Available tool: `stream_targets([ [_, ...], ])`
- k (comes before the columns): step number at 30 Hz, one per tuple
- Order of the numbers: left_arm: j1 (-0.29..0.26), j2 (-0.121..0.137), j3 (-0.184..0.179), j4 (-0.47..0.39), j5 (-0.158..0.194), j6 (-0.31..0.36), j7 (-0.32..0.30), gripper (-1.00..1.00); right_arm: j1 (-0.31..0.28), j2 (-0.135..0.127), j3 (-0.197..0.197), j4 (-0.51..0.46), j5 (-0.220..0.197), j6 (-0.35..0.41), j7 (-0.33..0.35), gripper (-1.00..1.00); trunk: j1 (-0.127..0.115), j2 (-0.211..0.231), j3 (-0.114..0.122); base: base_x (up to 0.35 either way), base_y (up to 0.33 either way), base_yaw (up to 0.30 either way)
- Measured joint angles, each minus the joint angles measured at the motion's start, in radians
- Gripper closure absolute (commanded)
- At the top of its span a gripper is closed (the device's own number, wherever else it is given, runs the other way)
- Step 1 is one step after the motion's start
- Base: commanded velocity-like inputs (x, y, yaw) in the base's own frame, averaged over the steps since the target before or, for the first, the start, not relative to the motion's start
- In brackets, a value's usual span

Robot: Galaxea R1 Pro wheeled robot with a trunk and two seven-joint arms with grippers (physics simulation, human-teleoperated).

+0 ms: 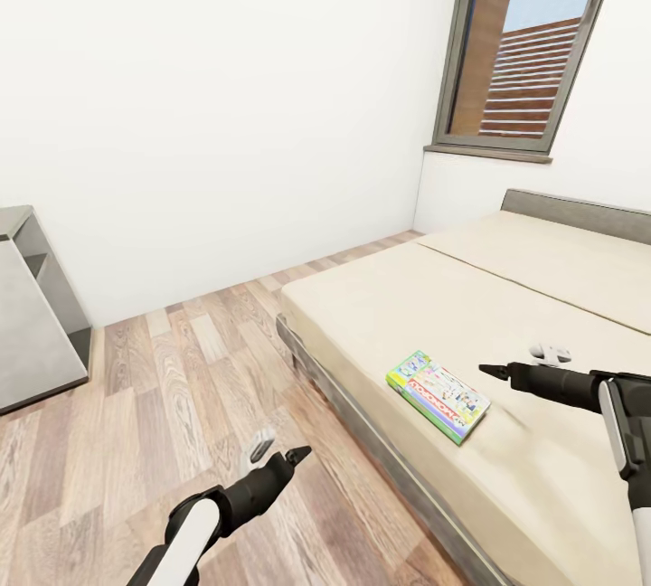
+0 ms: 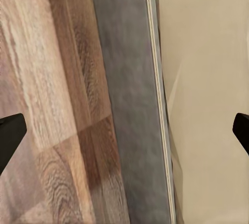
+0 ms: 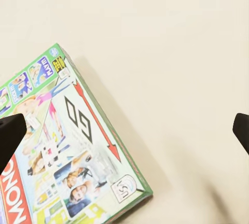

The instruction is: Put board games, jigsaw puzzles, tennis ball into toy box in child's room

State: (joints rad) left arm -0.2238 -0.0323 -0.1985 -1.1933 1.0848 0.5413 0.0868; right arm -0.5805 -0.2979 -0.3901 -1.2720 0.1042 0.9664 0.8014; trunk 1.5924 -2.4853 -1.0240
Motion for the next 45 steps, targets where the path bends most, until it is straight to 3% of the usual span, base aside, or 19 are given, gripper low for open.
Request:
stream_targets([
  [6,-0.01,-0.017,-0.006,0.033,-0.007,-0.098,-0.014,-1.0,0.0,0.001,0.002,-0.001,0.001,0.001,0.0,-1.0,0.0,0.0,0.0,0.0,0.0,0.0],
  [9,-0.049,-0.036,-0.009,0.113,-0.007,-0.174,-0.065,-1.0,0.0,-0.001,0.002,-0.001,0.002,0.001,0.0,-1.0,0.0,0.0,0.0,0.0,0.0,0.0],
  [11,-0.068,-0.042,-0.013,0.147,-0.006,-0.191,-0.092,-1.0,0.0,-0.001,0.002,-0.002,0.002,0.002,0.0,-1.0,0.0,0.0,0.0,0.0,0.0,0.0],
  [14,-0.143,-0.06,-0.029,0.272,-0.005,-0.226,-0.205,-1.0,0.0,-0.002,0.002,-0.002,0.003,0.002,0.0,-1.0,0.0,0.0,0.0,0.0,0.0,0.0],
  [15,-0.144,-0.06,-0.029,0.274,-0.005,-0.226,-0.207,-1.0,0.0,-0.002,0.002,-0.002,0.003,0.002,0.0,-1.0,0.0,0.0,0.0,0.0,0.0,0.0],
  [17,-0.201,-0.074,-0.041,0.365,-0.004,-0.241,-0.288,-1.0,0.0,-0.002,0.002,-0.002,0.003,0.002,0.0,-1.0,0.0,0.0,0.0,0.0,0.0,0.0],
  [18,-0.202,-0.074,-0.041,0.367,-0.004,-0.241,-0.289,-1.0,0.0,-0.002,0.002,-0.002,0.003,0.002,0.0,-1.0,0.0,0.0,0.0,0.0,0.0,0.0],
  [22,-0.305,-0.095,-0.055,0.521,-0.002,-0.258,-0.426,-1.0,0.0,0.0,0.002,-0.002,0.005,0.002,-0.001,-1.0,0.0,0.0,0.0,0.0,0.0,0.0],
  [26,-0.352,-0.108,-0.06,0.601,0.0,-0.266,-0.491,-1.0,0.0,0.002,0.002,-0.002,0.006,0.001,-0.001,-1.0,0.0,0.0,0.0,0.0,0.0,0.0],
  [35,-0.392,-0.13,-0.064,0.671,0.001,-0.298,-0.541,-1.0,0.0,0.005,0.002,-0.002,0.008,0.0,-0.001,-1.0,0.0,0.0,0.0,0.0,0.0,0.0],
  [45,-0.404,-0.136,-0.065,0.703,0.001,-0.317,-0.555,-1.0,0.0,0.003,0.002,-0.003,0.008,0.001,0.0,-1.0,0.0,0.0,0.0,0.0,0.0,0.0],
])
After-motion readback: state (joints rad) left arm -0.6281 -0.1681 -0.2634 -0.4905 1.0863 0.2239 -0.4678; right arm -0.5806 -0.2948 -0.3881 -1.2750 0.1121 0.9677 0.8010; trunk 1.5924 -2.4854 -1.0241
